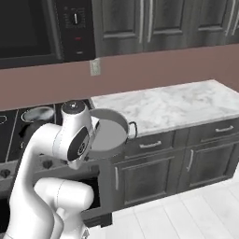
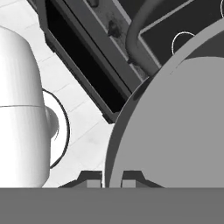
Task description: Move the pot and pan from the stove into the sink.
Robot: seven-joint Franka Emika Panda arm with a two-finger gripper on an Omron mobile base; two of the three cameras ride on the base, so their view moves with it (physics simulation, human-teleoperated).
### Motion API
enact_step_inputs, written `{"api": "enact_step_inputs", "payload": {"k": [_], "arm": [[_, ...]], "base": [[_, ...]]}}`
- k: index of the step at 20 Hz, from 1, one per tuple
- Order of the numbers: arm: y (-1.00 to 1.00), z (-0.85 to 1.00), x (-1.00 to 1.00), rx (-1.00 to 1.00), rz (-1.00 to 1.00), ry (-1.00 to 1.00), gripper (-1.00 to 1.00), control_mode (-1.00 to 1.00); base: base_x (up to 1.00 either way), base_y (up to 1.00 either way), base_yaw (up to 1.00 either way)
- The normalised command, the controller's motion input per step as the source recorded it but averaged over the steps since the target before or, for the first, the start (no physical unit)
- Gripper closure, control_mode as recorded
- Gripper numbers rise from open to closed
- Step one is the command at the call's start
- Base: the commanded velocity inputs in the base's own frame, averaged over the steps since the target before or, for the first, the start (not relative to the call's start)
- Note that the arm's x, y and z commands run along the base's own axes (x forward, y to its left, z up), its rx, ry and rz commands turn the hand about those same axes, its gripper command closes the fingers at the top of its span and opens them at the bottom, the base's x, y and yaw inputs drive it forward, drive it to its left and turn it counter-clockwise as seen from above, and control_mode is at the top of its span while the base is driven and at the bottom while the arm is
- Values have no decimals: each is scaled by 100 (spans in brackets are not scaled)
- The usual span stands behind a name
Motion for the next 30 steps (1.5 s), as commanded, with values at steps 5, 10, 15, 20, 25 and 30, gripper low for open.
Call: {"api": "enact_step_inputs", "payload": {"k": [5, 10, 15, 20, 25, 30], "arm": [[0, 0, 0, 0, 0, 0, 100, 100], [0, 0, 0, 0, 0, 0, 100, 100], [0, 0, 0, 0, 0, 0, 100, 100], [0, 0, 0, 0, 0, 0, 100, 100], [0, 0, 0, 0, 0, 0, 100, 100], [0, 0, 0, 0, 0, 0, 100, 100]], "base": [[0, 0, -50], [0, 0, -50], [0, 0, -50], [0, 0, -50], [0, 0, -50], [0, 0, -50]]}}
